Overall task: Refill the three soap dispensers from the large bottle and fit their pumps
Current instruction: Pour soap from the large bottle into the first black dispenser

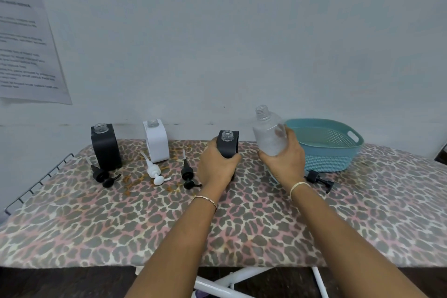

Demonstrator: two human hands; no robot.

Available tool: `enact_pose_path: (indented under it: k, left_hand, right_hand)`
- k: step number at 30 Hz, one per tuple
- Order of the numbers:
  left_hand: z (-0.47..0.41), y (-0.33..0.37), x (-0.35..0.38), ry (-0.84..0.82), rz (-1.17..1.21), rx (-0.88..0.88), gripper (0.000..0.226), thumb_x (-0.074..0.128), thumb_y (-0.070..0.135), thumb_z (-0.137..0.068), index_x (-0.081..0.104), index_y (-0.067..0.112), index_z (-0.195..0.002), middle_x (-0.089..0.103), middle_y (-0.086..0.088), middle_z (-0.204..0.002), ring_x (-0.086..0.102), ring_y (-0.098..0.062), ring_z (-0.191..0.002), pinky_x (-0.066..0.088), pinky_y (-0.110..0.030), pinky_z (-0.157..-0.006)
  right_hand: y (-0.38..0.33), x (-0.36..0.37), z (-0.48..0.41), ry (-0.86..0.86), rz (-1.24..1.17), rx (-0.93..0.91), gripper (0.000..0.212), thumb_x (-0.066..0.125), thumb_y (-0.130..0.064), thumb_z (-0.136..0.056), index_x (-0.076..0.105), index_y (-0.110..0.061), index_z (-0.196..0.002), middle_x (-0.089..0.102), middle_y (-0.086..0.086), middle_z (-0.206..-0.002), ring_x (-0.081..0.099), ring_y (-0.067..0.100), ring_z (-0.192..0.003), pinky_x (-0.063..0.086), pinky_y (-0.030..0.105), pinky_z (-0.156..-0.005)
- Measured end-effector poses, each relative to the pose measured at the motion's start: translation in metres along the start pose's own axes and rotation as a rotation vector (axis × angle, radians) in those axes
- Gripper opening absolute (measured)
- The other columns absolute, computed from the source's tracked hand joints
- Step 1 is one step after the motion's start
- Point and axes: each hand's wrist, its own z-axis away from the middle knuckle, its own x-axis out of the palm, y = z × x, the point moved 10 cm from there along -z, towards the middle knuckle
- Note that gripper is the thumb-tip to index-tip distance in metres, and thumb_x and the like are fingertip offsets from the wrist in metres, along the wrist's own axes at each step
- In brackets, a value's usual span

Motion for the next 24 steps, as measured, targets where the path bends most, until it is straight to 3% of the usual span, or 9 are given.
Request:
enact_pose_path:
  k: [9,14,24]
  left_hand:
    - [0.008,0.001,0.005,-0.028,-0.011,0.018,0.058,0.072,0.035,-0.071,0.052,0.029,-0.125,0.065,0.006,-0.104,0.055,-0.014,-0.080,0.043,-0.026,-0.064]
    - [0.008,0.005,0.007,-0.043,-0.068,0.075,0.078,0.070,0.037,-0.073,0.035,0.031,-0.143,0.063,0.005,-0.116,0.062,-0.020,-0.097,0.049,-0.029,-0.072]
    - [-0.001,0.004,0.010,-0.138,-0.048,0.088,0.080,0.074,0.032,-0.070,0.038,0.032,-0.142,0.063,0.003,-0.121,0.061,-0.020,-0.099,0.051,-0.028,-0.074]
  right_hand:
    - [-0.003,-0.005,0.001,-0.126,0.247,-0.111,0.077,0.075,-0.027,-0.073,0.037,-0.030,-0.141,0.062,0.003,-0.121,0.061,0.026,-0.104,0.054,0.039,-0.077]
    - [-0.002,0.000,-0.002,-0.169,0.344,-0.113,0.076,0.069,-0.017,-0.077,0.034,-0.029,-0.144,0.059,0.005,-0.123,0.059,0.027,-0.106,0.053,0.041,-0.078]
    - [-0.015,0.013,-0.005,-0.230,0.582,-0.205,0.080,0.064,-0.005,-0.076,0.032,-0.029,-0.145,0.056,0.008,-0.120,0.058,0.028,-0.102,0.048,0.036,-0.073]
